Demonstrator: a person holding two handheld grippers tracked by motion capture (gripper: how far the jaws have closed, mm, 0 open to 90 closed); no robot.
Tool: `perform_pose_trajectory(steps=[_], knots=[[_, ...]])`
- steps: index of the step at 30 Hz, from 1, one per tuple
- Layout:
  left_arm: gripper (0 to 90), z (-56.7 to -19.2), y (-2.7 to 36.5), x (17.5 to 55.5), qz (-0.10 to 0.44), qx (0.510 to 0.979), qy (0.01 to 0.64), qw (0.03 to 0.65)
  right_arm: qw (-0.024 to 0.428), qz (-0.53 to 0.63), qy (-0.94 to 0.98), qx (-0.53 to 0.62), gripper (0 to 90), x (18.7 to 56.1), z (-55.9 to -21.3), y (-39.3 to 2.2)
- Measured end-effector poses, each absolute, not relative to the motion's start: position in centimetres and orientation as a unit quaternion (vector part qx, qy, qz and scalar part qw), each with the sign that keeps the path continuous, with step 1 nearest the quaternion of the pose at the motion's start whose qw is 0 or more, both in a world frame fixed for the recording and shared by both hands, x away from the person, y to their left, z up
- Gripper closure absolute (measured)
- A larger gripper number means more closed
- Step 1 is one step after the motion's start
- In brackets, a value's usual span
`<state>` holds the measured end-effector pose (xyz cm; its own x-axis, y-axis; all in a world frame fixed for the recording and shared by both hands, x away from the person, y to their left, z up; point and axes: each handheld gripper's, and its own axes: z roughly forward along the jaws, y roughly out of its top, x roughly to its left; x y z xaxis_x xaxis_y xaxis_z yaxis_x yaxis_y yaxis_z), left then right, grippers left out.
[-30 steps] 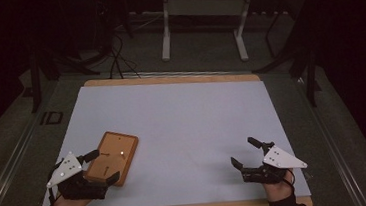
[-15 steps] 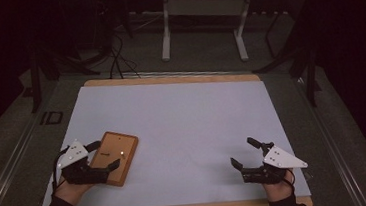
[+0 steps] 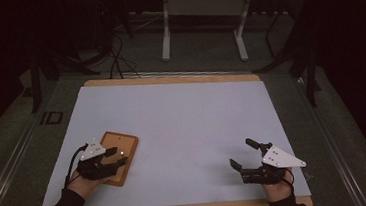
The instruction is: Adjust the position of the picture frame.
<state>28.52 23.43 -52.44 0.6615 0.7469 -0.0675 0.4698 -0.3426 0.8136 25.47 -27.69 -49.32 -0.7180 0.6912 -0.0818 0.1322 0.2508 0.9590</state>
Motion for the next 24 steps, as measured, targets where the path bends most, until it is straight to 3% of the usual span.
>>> perform_pose_trajectory(steps=[1,9,12,17,24], knots=[[53.9,-52.6,23.3,28.6,0.164,0.804,0.378,0.430,0.252,0.547,0.749,0.276,12.1,25.5,-49.4,-27.7],[72.8,-53.0,23.1,28.9,0.163,0.803,0.374,0.434,0.250,0.546,0.750,0.277,12.2,25.6,-49.4,-27.8],[73.1,-53.2,23.0,29.1,0.158,0.809,0.370,0.428,0.250,0.546,0.750,0.277,12.2,25.6,-49.4,-27.8],[82.5,-53.6,22.8,29.1,0.157,0.811,0.368,0.426,0.249,0.546,0.750,0.278,12.3,25.6,-49.5,-27.8],[84.0,-53.6,22.6,29.0,0.171,0.810,0.368,0.423,0.246,0.545,0.753,0.277,12.3,25.6,-49.5,-27.7]])
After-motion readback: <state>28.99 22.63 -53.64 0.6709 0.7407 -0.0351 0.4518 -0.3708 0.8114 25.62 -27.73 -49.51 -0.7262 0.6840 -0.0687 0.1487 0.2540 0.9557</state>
